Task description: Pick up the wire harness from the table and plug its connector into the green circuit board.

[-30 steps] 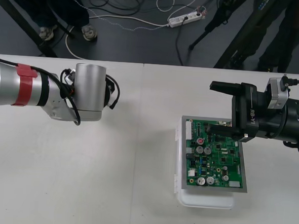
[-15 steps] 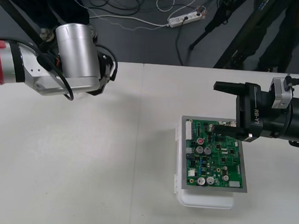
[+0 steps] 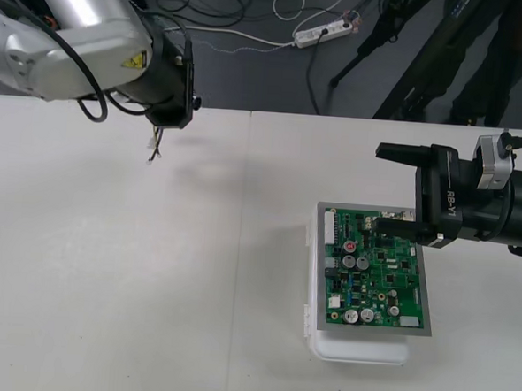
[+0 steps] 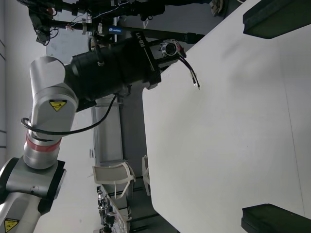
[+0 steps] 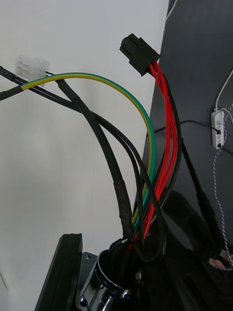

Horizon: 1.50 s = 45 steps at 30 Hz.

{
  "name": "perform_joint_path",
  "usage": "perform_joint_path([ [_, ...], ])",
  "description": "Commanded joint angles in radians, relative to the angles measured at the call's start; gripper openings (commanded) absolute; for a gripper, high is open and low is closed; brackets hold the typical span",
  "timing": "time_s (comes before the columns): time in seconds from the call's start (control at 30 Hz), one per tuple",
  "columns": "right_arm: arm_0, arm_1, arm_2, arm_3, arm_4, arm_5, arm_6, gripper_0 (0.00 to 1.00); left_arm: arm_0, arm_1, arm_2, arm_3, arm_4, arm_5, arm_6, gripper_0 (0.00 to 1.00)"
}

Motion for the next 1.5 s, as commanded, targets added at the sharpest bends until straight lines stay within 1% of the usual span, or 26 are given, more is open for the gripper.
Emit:
perform_joint_path([
  [0.03,-0.023,-0.034,-0.018,-0.003,-0.016,-0.007,0.041,1.0,0.005,0.076,0.095,0.003,0.134,-0.037,-0.103,0.0],
  [0.17,-0.025,-0.034,-0.018,-0.003,-0.016,-0.007,0.055,1.0,0.032,0.101,0.168,0.003,0.261,-0.034,-0.088,0.0],
  [0.23,-0.025,-0.034,-0.018,-0.003,-0.021,-0.007,0.066,1.0,0.065,0.11,0.224,0.002,0.304,-0.035,-0.082,0.0],
  [0.27,-0.025,-0.034,-0.018,-0.003,-0.021,-0.007,0.066,1.0,0.065,0.11,0.224,0.002,0.304,-0.035,-0.082,0.0],
  [0.3,-0.025,-0.034,-0.018,-0.005,-0.025,-0.007,0.073,1.0,0.099,0.119,0.273,-0.006,0.338,-0.035,-0.079,0.0],
  [0.53,-0.025,-0.034,-0.018,-0.009,-0.032,-0.007,0.113,1.0,0.199,0.141,0.418,-0.024,0.432,-0.037,-0.057,0.0],
  [0.6,-0.026,-0.034,-0.018,-0.008,-0.032,-0.007,0.122,1.0,0.252,0.142,0.492,-0.026,0.482,-0.037,-0.05,0.0],
  [0.67,-0.026,-0.034,-0.018,-0.009,-0.032,-0.007,0.126,1.0,0.285,0.142,0.538,-0.026,0.516,-0.052,-0.044,0.0],
  [0.7,-0.026,-0.034,-0.018,-0.009,-0.032,-0.007,0.127,1.0,0.32,0.141,0.587,-0.026,0.556,-0.068,-0.037,0.0],
  [0.8,-0.026,-0.034,-0.018,-0.009,-0.032,-0.007,0.127,1.0,0.384,0.141,0.655,-0.032,0.62,-0.077,-0.024,0.0],
  [0.93,-0.025,-0.034,-0.018,-0.009,-0.029,-0.007,0.122,1.0,0.481,0.122,0.754,-0.037,0.7,-0.077,-0.002,0.0],
  [0.97,-0.025,-0.034,-0.018,-0.009,-0.029,-0.007,0.122,1.0,0.481,0.122,0.754,-0.037,0.7,-0.077,-0.002,0.0],
  [1.0,-0.025,-0.034,-0.018,-0.009,-0.029,-0.007,0.122,1.0,0.522,0.11,0.797,-0.037,0.729,-0.077,0.009,0.0],
  [1.17,-0.025,-0.034,-0.018,-0.009,-0.027,-0.007,0.121,1.0,0.651,0.058,0.917,-0.046,0.786,-0.077,0.122,0.0],
  [1.2,-0.025,-0.034,-0.018,-0.009,-0.029,-0.007,0.119,1.0,0.665,0.053,0.928,-0.05,0.789,-0.077,0.134,0.0],
  [1.23,-0.025,-0.034,-0.018,-0.009,-0.027,-0.007,0.119,1.0,0.697,0.038,0.954,-0.067,0.797,-0.077,0.163,0.0],
  [1.3,-0.025,-0.034,-0.016,-0.009,-0.027,-0.007,0.119,1.0,0.729,0.024,0.984,-0.087,0.798,-0.077,0.2,0.0],
  [1.5,-0.025,-0.034,-0.018,-0.009,-0.027,-0.007,0.119,1.0,0.868,-0.054,1.107,-0.178,0.8,-0.078,0.366,0.0],
])
